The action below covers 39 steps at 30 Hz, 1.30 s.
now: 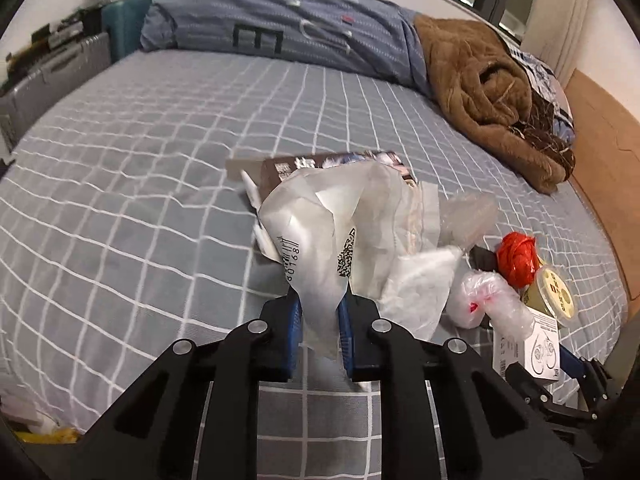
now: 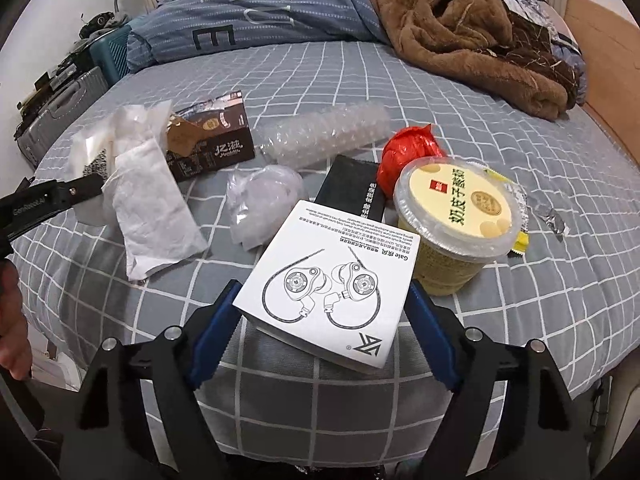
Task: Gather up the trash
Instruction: 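Carry the bag in left tool and booklet in right tool down to the black bin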
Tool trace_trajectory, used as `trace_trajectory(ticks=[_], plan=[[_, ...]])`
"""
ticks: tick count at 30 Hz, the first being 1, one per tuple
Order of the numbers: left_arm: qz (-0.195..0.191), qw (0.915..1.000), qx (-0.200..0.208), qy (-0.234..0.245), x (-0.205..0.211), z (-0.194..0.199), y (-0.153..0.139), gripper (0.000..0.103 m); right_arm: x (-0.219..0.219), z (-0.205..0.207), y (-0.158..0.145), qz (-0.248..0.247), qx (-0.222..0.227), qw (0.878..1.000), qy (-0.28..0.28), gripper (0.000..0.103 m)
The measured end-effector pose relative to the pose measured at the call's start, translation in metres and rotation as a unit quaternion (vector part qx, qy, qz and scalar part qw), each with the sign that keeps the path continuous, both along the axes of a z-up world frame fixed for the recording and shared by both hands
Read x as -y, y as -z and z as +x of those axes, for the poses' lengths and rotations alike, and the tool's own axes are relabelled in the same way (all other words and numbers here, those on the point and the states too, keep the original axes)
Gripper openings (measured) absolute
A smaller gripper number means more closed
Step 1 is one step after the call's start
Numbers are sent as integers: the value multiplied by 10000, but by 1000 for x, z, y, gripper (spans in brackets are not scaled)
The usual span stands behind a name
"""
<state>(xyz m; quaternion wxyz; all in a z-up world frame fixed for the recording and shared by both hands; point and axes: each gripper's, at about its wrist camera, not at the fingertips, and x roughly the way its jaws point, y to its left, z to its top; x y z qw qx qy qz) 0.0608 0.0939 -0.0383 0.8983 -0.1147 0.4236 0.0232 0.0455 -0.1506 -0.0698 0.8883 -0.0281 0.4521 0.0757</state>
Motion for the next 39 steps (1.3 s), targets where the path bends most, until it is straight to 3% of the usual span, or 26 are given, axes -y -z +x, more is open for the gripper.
trace_trajectory(ticks=[12,39], plan=[[120,9985,254,-462,-16,-14,-26,16,6,-10,-24,73,218,9997,-4,78],[-3,9992,109,-390,-1,-90,-52,16,15,-51,-77,188,621,9977,-210,78]])
